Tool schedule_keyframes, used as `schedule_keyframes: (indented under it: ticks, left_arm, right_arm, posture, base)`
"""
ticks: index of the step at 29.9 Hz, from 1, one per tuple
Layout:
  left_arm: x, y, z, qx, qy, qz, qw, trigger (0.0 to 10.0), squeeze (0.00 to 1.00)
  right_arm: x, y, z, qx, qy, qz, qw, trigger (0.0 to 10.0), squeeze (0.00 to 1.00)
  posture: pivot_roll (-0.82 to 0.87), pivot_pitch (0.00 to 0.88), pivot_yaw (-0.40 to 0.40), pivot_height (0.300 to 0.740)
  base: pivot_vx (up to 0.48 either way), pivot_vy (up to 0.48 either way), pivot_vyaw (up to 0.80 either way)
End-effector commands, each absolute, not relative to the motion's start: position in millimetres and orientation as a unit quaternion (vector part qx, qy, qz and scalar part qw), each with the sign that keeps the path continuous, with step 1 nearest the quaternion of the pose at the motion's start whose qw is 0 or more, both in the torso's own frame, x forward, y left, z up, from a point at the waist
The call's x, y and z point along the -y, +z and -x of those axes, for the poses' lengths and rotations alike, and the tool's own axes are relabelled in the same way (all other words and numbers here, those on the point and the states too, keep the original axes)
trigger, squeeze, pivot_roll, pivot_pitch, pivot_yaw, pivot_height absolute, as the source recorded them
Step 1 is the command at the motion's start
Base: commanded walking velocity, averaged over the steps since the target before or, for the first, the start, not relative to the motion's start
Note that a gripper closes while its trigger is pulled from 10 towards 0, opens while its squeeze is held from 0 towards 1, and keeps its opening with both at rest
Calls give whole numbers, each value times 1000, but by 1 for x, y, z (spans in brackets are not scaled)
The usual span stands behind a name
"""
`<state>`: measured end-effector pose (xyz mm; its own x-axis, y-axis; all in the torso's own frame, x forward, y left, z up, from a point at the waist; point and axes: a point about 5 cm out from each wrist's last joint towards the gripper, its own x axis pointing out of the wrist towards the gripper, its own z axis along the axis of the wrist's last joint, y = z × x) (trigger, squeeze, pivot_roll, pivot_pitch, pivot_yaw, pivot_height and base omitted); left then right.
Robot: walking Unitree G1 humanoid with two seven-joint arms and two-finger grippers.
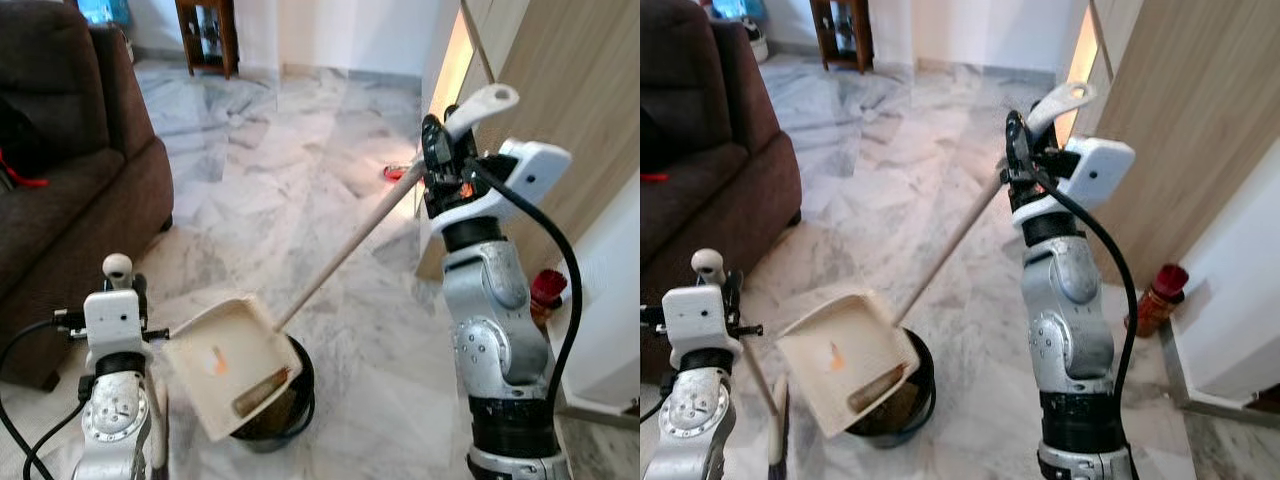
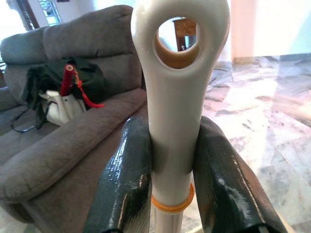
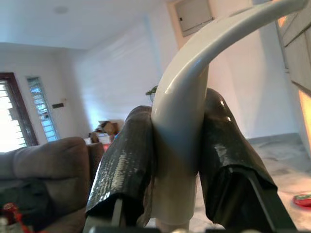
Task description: Sweep floor
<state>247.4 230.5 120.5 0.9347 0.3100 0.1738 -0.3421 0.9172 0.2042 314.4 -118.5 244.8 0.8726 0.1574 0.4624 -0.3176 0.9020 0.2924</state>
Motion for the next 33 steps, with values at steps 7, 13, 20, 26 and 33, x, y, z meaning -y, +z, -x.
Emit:
schedule_keyframes:
  ticks: [7,13,20,26,33]
  left_arm:
    - [-230,126,-248,87,164,-119,975,10000,0]
    - [-230,126,-248,87,162,-120,976,10000,0]
    - [-228,124,-247,86,159,-121,976,10000,0]
    - [-228,123,-246,83,159,-123,976,10000,0]
    - [-228,121,-245,81,162,-124,976,10000,0]
  right_arm:
    - [94,272,-303,273,207,-205,917,10000,0]
    - [71,279,-294,286,284,-216,889,10000,0]
    - [49,283,-286,292,341,-224,865,10000,0]
    - [41,288,-283,315,362,-208,852,10000,0]
    - [35,287,-283,311,366,-203,853,10000,0]
  posture:
    - [9,0,-12,740]
    - [10,0,-13,740]
    - [15,0,-18,740]
    - [16,0,-22,740]
    - [18,0,-24,740]
  base:
    - [0,0,0]
    - [0,0,0]
    - [0,0,0]
    - [0,0,0]
    - [0,0,0]
